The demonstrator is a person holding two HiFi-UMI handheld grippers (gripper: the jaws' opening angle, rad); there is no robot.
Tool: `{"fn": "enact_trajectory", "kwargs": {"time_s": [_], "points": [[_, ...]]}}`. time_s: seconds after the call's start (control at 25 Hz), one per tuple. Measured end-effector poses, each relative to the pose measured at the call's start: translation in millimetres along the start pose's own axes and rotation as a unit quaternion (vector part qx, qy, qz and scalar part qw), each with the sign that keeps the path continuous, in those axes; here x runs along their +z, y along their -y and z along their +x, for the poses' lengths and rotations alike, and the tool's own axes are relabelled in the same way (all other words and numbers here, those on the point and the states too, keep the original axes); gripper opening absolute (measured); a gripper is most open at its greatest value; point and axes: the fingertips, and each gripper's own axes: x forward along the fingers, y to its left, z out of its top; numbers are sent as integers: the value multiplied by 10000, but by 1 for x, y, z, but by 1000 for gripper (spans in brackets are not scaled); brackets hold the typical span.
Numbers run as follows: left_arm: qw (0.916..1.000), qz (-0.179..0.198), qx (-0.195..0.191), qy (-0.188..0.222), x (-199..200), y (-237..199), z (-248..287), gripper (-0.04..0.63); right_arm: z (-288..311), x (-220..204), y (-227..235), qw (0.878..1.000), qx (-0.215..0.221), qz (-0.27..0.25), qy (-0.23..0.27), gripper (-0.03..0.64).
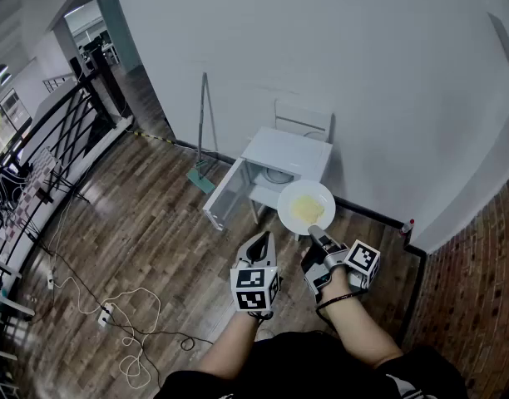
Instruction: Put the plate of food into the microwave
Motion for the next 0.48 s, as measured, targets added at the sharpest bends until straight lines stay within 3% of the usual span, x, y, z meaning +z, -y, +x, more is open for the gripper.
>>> {"fn": "enact_trajectory", "kwargs": {"time_s": [0.16,0.32,0.48], "points": [[9999,-134,41,13,-6,-4,-8,-2,-1,-8,10,9998,-177,-96,-78,23],[9994,225,230,91,-6,-19,-18,-2,8,-25,17,9996,-211,-93,-170,25],[9998,-48,200,86,-10,-39,-21,-2,24,-37,22,9993,-286,-77,-217,25]]}}
